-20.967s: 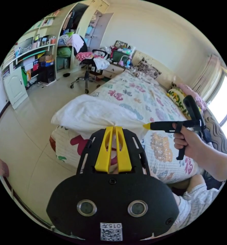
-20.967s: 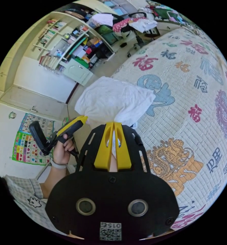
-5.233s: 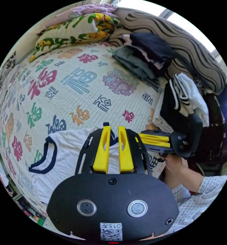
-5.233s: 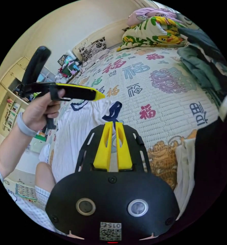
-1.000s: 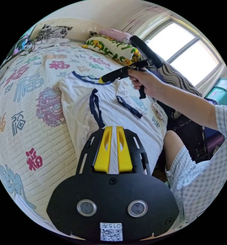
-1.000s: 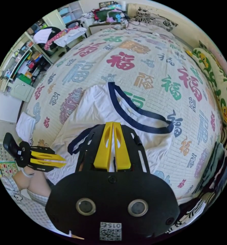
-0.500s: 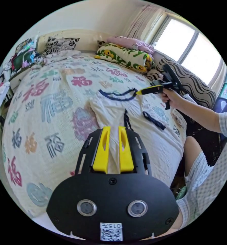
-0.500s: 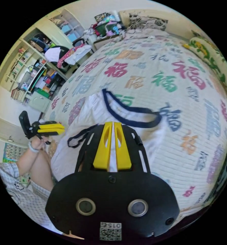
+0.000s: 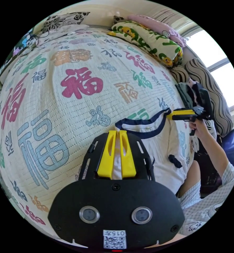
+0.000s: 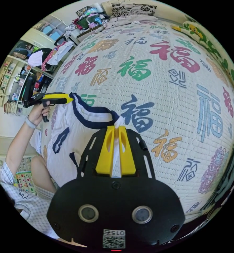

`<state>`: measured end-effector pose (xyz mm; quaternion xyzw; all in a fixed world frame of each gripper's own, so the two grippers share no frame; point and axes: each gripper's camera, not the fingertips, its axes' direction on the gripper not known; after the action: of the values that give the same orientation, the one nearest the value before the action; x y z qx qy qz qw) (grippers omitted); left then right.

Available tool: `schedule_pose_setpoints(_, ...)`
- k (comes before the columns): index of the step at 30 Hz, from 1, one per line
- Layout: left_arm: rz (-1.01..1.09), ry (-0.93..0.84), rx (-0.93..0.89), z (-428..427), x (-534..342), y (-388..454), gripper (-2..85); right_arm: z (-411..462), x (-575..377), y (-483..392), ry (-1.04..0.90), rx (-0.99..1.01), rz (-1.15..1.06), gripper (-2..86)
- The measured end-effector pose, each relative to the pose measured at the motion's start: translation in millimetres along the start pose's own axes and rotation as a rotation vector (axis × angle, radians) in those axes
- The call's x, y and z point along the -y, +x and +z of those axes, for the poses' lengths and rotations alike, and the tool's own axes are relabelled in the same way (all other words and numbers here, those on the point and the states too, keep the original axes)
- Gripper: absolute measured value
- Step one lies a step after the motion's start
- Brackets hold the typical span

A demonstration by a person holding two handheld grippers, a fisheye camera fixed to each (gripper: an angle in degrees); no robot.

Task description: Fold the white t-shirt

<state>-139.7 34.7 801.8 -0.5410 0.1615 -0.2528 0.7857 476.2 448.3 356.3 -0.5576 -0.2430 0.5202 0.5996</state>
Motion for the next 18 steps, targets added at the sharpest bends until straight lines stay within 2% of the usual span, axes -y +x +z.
schedule_pose_setpoints(5,-0.056,0.162,0.053,-54.1,19.2,6.9,0.3,-23.7,-6.6,30.7,0.098,-0.079,0.054,-0.1)
schedule_pose_setpoints(8,-0.001,0.184,0.105,-74.9,33.9,26.8,0.1,-41.7,-6.7,45.0,0.168,-0.054,0.095,-0.5)
schedule_pose_setpoints(10,0.043,0.187,0.135,-80.6,35.9,40.0,0.1,-46.1,-7.8,45.8,0.177,-0.108,0.081,-0.5)
schedule_pose_setpoints(14,0.13,0.206,0.105,-90.9,9.2,59.7,0.3,-40.3,-27.3,44.2,0.176,-0.134,0.031,-0.5)
schedule_pose_setpoints(18,0.249,0.204,0.039,-104.9,-49.5,80.1,0.4,-35.9,-89.7,41.1,0.194,-0.075,-0.071,-0.3)
